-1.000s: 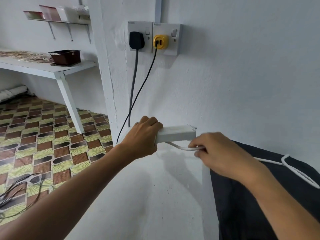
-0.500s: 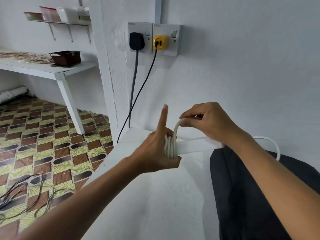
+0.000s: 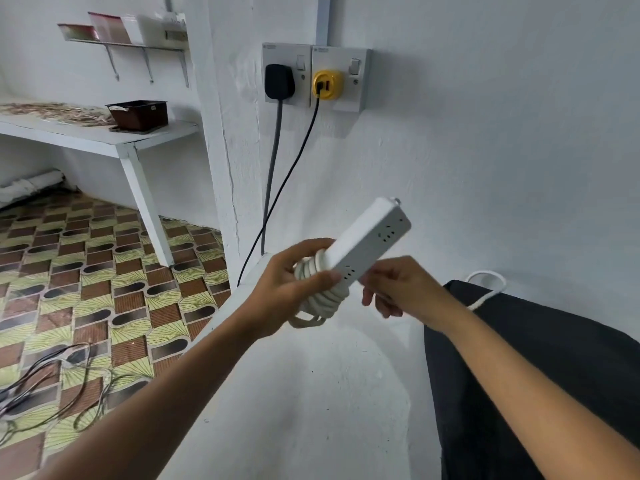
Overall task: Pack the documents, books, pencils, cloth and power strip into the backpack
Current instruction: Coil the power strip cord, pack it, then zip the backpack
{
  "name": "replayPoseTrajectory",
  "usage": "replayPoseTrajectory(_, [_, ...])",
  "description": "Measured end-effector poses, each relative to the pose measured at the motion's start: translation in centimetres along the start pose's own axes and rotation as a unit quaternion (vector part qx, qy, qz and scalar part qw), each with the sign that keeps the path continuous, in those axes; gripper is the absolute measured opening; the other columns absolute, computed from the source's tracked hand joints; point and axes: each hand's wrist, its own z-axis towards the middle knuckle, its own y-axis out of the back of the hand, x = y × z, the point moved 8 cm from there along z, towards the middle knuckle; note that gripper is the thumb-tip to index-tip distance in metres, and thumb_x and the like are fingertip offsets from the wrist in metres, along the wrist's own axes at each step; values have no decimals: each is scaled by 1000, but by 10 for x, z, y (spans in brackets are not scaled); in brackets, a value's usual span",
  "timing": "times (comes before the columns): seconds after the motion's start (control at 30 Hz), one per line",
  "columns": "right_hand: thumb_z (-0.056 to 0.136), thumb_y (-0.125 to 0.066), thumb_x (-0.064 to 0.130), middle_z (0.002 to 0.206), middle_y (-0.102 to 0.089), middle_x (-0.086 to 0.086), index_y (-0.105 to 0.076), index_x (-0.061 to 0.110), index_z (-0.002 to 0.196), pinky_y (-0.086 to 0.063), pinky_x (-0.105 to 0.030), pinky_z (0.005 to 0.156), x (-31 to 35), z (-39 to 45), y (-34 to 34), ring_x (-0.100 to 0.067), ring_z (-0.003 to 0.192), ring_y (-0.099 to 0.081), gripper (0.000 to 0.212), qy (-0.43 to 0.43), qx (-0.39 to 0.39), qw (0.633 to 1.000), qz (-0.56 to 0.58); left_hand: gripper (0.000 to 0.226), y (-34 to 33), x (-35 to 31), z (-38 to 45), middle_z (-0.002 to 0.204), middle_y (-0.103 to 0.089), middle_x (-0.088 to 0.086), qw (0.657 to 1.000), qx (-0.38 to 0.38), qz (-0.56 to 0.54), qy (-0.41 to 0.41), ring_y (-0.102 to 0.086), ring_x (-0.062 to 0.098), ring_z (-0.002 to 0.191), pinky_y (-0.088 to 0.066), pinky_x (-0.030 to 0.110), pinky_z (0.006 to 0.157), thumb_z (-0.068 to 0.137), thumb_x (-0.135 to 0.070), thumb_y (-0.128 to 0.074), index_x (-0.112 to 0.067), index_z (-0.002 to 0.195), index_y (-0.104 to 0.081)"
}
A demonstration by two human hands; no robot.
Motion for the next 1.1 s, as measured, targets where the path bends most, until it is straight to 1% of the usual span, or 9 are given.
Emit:
replayPoseTrajectory(0.13, [100,-46,29,74,-68,1,-64,22,97,-52,-30,58,-5,-24,-25,-16,59,-64,20,-13,3,950,-311,36,29,5,7,86,-67,7,992,-117,-35,42,-69,21,74,-58,33,62,74,-19,-78,-9,104,-59])
replayPoseTrajectory(0.2, [100,-44,28,73,-62,2,-59,21,96,-48,-33,63,1,-40,-35,-19,67,-62,17,-3,24,909,-416,29,44,0,9,82,-64,4,984,-160,66,32,-68,12,64,-58,30,58,77,-16,-76,-15,100,-59])
replayPoseTrajectory(0.3, [100,-43,22,74,-59,0,-54,20,103,-45,-30,62,19,-58,-46,-19,69,-59,12,16,37,904,-425,35,47,-2,10,86,-61,-4,950,-178,258,6,-65,16,67,-58,35,57,76,-24,-79,-21,104,-59])
replayPoseTrajectory(0.43, [100,-41,23,86,-62,0,-62,17,101,-47,-30,69,58,-62,-48,-19,78,-60,22,112,-15,886,-449,47,6,6,13,115,-58,-4,856,-22,504,-114,-50,18,97,-47,34,83,77,-37,-75,-20,119,-61])
replayPoseTrajectory(0.57, [93,-48,30,78,-65,7,-72,24,95,-50,-31,62,89,-65,-29,-12,68,-59,25,251,-73,877,-403,37,-25,17,4,108,-57,-2,836,141,505,-162,-51,16,92,-45,29,77,85,-43,-58,-21,114,-62])
replayPoseTrajectory(0.67, [89,-57,33,78,-65,10,-74,23,94,-49,-25,61,89,-59,-7,-8,66,-60,21,263,-97,896,-345,29,-37,11,-3,91,-56,0,862,199,432,-175,-50,17,79,-44,32,68,89,-36,-51,-12,100,-62])
replayPoseTrajectory(0.77, [82,-73,26,78,-69,12,-76,20,87,-50,-21,65,85,-46,16,-7,71,-63,8,221,-119,940,-233,49,-44,1,-11,87,-59,3,898,203,349,-174,-56,22,76,-47,39,65,91,-52,-41,-8,97,-62])
replayPoseTrajectory(0.93, [76,-77,17,71,-69,-4,-76,10,81,-40,-15,49,65,-21,29,-3,50,-51,8,75,-20,992,-102,52,-39,-6,-18,83,-63,-6,951,108,263,-119,-63,17,63,-54,32,51,71,-60,-71,-15,95,-65])
replayPoseTrajectory(1.1, [84,-67,9,75,-70,-2,-76,10,84,-46,-15,55,36,-12,25,-10,64,-62,9,3,62,998,15,55,-21,-8,-20,86,-66,0,974,33,208,-81,-66,19,76,-56,30,58,62,-54,-76,-20,102,-60])
